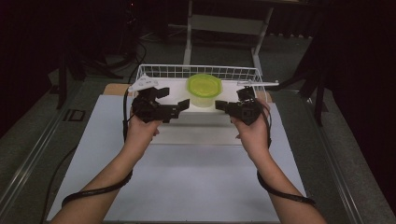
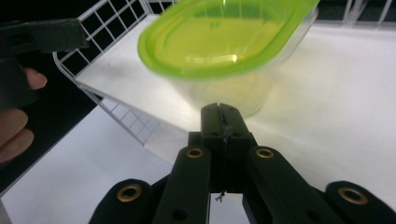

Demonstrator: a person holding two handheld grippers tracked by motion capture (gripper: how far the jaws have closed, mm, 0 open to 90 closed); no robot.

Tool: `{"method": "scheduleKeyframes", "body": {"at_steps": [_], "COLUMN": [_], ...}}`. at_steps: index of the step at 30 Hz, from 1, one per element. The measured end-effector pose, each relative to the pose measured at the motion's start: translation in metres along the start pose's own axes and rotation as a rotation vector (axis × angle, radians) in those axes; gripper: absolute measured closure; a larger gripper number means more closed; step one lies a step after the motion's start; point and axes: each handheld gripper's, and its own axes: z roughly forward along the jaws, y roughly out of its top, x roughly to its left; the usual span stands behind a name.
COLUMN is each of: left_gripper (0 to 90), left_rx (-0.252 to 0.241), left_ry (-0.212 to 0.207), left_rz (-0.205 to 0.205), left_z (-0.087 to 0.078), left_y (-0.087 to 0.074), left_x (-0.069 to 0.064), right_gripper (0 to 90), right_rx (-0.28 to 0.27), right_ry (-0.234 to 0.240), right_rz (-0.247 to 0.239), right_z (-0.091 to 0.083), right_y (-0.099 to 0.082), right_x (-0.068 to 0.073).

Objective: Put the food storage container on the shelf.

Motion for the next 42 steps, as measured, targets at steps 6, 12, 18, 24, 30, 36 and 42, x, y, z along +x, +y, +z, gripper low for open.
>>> {"method": "scheduleKeyframes", "body": {"at_steps": [6,12,18,24,30,36,42], "left_gripper": [1.6,1.6,1.6,1.6,1.6,1.6,1.6], "left_rx": [-0.025,-0.043,-0.026,-0.039,-0.071,-0.083,-0.090], "left_ry": [-0.027,-0.044,-0.052,-0.054,-0.086,-0.114,-0.124], "left_rz": [-0.008,-0.022,0.028,0.066,0.094,0.124,0.149], "left_z": [-0.006,-0.010,-0.011,-0.017,-0.024,-0.029,-0.032], "left_y": [-0.025,-0.034,-0.037,-0.039,-0.040,-0.042,-0.045], "left_x": [0.001,0.000,-0.007,-0.015,-0.022,-0.031,-0.036], "right_gripper": [90.0,89.8,89.4,83.3,57.4,28.0,19.5], "right_rx": [0.017,0.027,0.021,0.007,-0.036,-0.088,-0.127], "right_ry": [0.015,-0.011,-0.009,0.014,0.050,0.102,0.121], "right_rz": [0.031,0.035,0.043,0.019,-0.033,-0.091,-0.131], "right_z": [0.017,0.025,0.026,0.015,0.001,-0.006,-0.011], "right_y": [-0.003,0.004,0.006,-0.002,-0.016,-0.035,-0.046], "right_x": [-0.001,-0.004,-0.003,0.006,0.019,0.027,0.029]}}
